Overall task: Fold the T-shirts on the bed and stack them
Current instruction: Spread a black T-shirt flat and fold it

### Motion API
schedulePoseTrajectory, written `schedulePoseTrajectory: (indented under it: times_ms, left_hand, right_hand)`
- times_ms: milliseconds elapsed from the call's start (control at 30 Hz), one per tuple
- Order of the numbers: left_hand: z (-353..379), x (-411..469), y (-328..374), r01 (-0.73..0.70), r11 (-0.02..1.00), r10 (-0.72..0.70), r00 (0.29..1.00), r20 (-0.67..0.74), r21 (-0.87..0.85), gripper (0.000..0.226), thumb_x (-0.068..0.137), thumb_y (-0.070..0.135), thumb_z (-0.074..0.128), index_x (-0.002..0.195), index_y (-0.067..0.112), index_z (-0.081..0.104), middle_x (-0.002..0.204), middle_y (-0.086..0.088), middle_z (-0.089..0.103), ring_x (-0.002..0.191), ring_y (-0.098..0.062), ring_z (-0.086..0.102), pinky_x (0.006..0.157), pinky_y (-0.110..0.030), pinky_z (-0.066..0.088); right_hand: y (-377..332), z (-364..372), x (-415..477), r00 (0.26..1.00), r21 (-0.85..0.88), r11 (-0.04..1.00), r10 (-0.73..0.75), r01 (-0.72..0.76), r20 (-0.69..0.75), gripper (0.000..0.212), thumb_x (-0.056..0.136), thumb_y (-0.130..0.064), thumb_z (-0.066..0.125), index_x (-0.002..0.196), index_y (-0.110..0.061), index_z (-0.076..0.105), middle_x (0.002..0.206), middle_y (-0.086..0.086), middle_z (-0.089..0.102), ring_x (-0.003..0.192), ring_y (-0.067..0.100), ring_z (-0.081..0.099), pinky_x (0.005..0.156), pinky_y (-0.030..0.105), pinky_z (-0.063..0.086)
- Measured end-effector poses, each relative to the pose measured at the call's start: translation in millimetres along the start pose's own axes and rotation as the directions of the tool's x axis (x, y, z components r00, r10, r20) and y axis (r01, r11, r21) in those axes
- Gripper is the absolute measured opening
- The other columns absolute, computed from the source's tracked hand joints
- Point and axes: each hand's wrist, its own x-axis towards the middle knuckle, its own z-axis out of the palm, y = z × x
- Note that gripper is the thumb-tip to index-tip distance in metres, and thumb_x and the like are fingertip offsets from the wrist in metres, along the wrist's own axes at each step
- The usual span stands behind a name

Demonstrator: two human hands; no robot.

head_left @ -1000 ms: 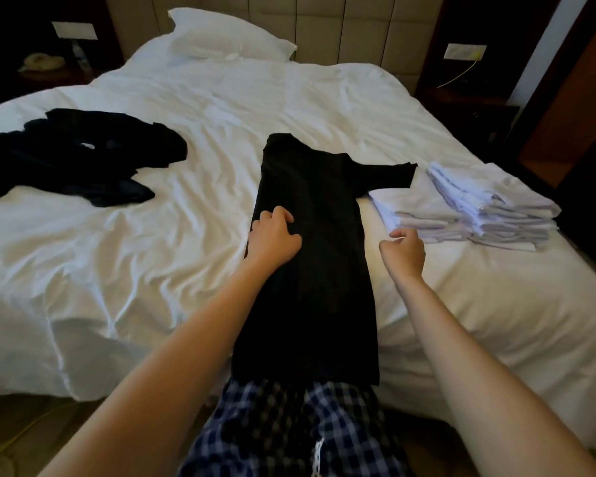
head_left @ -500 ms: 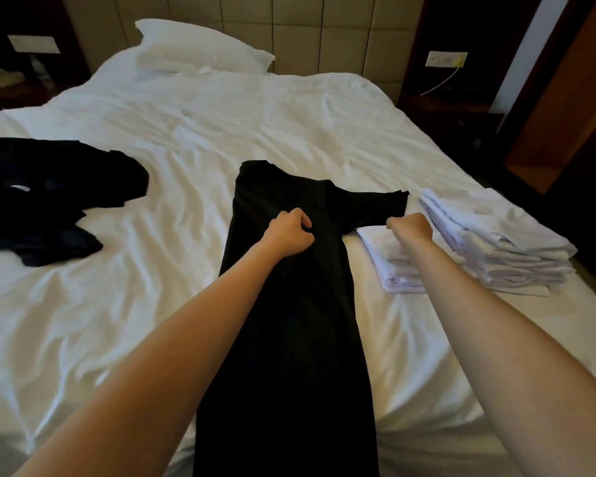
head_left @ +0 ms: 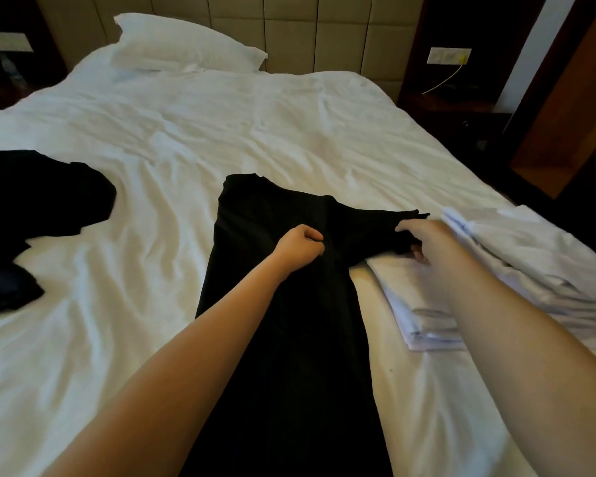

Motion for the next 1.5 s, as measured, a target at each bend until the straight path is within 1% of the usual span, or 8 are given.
schedulePoseTrajectory:
  times_ms: [133, 333, 500, 600, 800, 1167, 1333, 1500]
  left_hand:
    - [-7.4, 16.0, -11.9, 0.046, 0.996, -0.048, 0.999, -0.021, -0.076, 0.024, 0.088, 0.007, 0.056, 0.112, 0.012, 0.056, 0.095, -0.001, 0.056, 0.084, -0.013, 0.056, 0.075, -0.024, 0.049]
    - [-25.9, 29.7, -19.8, 0.118, 0.916, -0.148, 0.988, -0.05, -0.383, 0.027, 0.098, 0.017, 0.041, 0.122, 0.013, 0.053, 0.113, -0.006, 0.059, 0.096, -0.017, 0.056, 0.078, -0.027, 0.045]
    - [-43.8, 36.5, -39.9, 0.229, 0.699, -0.324, 0.946, -0.014, -0.678, 0.037, 0.101, 0.026, 0.029, 0.127, 0.008, 0.048, 0.128, -0.014, 0.054, 0.115, -0.028, 0.053, 0.09, -0.035, 0.042]
    - [-49.5, 37.7, -49.2, 0.259, 0.615, -0.365, 0.931, 0.023, -0.745, 0.047, 0.101, 0.032, 0.034, 0.137, 0.003, 0.038, 0.134, -0.015, 0.047, 0.125, -0.03, 0.046, 0.093, -0.035, 0.04]
    - [-46.9, 56.0, -51.7, 0.218, 0.783, -0.33, 0.94, -0.091, -0.582, 0.042, 0.088, 0.025, 0.063, 0.123, 0.003, 0.052, 0.109, -0.008, 0.059, 0.113, -0.028, 0.056, 0.094, -0.036, 0.048]
    - [-66.6, 70.5, -57.4, 0.159, 0.986, -0.14, 0.957, -0.254, 0.057, 0.075, 0.082, 0.027, 0.07, 0.14, 0.005, 0.027, 0.135, -0.012, 0.042, 0.123, -0.028, 0.047, 0.093, -0.032, 0.043]
    - [-89.6, 86.1, -56.5, 0.08, 0.947, 0.087, 0.868, -0.489, 0.311, 0.076, 0.08, 0.031, 0.069, 0.139, 0.008, 0.027, 0.135, -0.015, 0.038, 0.124, -0.032, 0.039, 0.1, -0.038, 0.036]
    - [-114.2, 116.0, -76.3, 0.201, 0.979, -0.163, 0.874, -0.457, 0.037, 0.094, 0.076, 0.039, 0.074, 0.143, 0.005, 0.017, 0.14, -0.016, 0.036, 0.128, -0.036, 0.039, 0.1, -0.041, 0.039]
  right_hand:
    - [-19.3, 14.6, -2.2, 0.989, -0.031, 0.99, -0.142, 0.141, -0.028, 0.021, 0.082, -0.016, 0.063, 0.087, -0.006, 0.045, 0.082, 0.006, 0.045, 0.076, 0.02, 0.046, 0.066, 0.03, 0.04]
    - [-51.9, 70.6, -29.1, 0.818, -0.127, 0.808, -0.567, 0.575, 0.096, 0.03, 0.082, -0.017, 0.059, 0.059, -0.015, 0.039, 0.057, -0.001, 0.04, 0.054, 0.013, 0.041, 0.05, 0.026, 0.028]
    - [-51.0, 124.5, -53.0, 0.635, -0.09, 0.707, -0.564, 0.702, 0.528, 0.014, 0.086, -0.033, 0.064, 0.093, -0.021, 0.066, 0.093, -0.008, 0.06, 0.087, 0.004, 0.055, 0.072, 0.019, 0.04]
    - [-41.8, 137.7, -43.3, 0.66, -0.076, 0.712, -0.598, 0.698, 0.455, 0.015, 0.093, -0.027, 0.055, 0.103, -0.02, 0.064, 0.108, -0.005, 0.058, 0.106, 0.012, 0.053, 0.083, 0.021, 0.036]
    - [-17.8, 135.2, -3.0, 0.703, -0.367, 0.601, -0.574, 0.71, 0.42, 0.042, 0.099, -0.013, 0.037, 0.141, -0.015, 0.039, 0.155, 0.003, 0.021, 0.143, 0.019, 0.021, 0.112, 0.03, 0.024]
    - [-1.5, 153.7, 21.4, 0.731, -0.659, 0.323, -0.382, 0.679, 0.566, 0.059, 0.101, -0.043, 0.028, 0.152, -0.023, 0.006, 0.159, 0.009, -0.01, 0.146, 0.028, -0.012, 0.117, 0.045, 0.0]
    - [-3.8, 154.3, 38.6, 0.776, -0.647, 0.436, -0.438, 0.626, 0.454, 0.067, 0.099, -0.045, 0.036, 0.153, -0.019, 0.006, 0.158, 0.014, -0.009, 0.146, 0.031, -0.006, 0.118, 0.042, 0.007]
    - [-23.2, 157.9, 51.4, 0.967, -0.083, 0.965, -0.245, 0.25, 0.067, 0.083, 0.083, -0.02, 0.069, 0.145, -0.006, 0.016, 0.142, 0.017, 0.032, 0.129, 0.037, 0.039, 0.102, 0.043, 0.041]
